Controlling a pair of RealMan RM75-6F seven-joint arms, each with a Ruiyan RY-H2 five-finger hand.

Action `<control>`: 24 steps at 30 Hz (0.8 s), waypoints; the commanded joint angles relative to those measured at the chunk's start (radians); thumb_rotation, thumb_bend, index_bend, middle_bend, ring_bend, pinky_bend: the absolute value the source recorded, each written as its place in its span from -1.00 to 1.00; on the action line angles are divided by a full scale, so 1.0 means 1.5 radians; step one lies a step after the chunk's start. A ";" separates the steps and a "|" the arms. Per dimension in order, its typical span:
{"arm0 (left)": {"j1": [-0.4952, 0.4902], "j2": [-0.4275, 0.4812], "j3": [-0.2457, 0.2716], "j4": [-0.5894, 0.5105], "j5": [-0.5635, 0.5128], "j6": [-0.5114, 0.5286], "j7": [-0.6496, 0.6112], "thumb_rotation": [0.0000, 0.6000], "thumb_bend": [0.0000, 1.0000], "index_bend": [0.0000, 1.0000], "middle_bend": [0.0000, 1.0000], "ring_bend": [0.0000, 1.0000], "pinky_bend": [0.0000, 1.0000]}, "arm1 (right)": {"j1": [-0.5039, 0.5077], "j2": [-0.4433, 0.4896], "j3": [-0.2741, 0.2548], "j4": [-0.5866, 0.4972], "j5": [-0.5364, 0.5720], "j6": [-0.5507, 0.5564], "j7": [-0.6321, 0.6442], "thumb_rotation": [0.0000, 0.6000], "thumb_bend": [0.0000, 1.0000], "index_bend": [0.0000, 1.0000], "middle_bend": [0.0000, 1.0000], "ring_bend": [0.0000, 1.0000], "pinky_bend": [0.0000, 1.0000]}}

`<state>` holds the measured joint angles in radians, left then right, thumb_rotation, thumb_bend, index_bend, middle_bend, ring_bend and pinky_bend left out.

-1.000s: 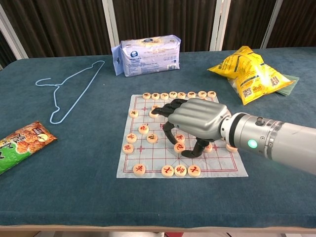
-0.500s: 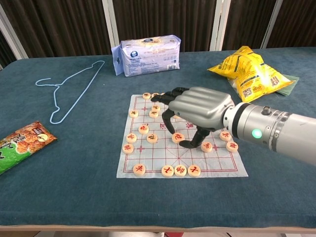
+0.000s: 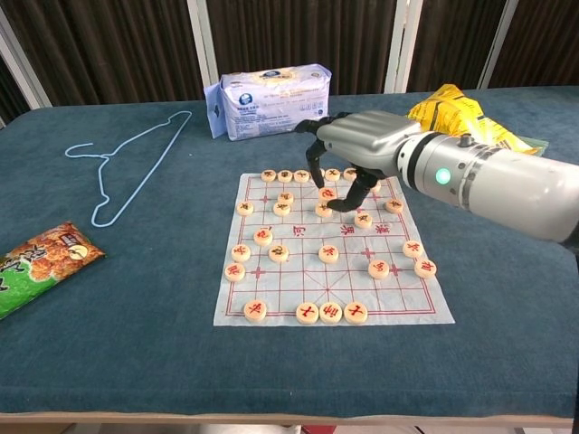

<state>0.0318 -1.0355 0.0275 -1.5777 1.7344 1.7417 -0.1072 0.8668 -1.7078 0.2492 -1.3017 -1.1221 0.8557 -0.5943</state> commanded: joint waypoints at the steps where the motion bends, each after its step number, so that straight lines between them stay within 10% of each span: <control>1: -0.001 0.000 0.000 0.000 -0.001 -0.002 -0.001 1.00 -0.13 -1.00 -1.00 -1.00 -0.89 | 0.020 -0.019 0.016 0.041 0.042 -0.013 -0.021 1.00 -0.06 0.30 -0.82 -1.00 -1.00; 24: -0.004 0.003 -0.004 0.001 -0.014 -0.012 -0.009 1.00 -0.13 -1.00 -1.00 -1.00 -0.89 | 0.078 -0.094 0.000 0.175 0.102 -0.048 -0.022 1.00 -0.06 0.28 -0.82 -1.00 -1.00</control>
<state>0.0258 -1.0317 0.0210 -1.5761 1.7135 1.7232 -0.1210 0.9831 -1.8479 0.2498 -1.0395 -0.9693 0.7848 -0.6288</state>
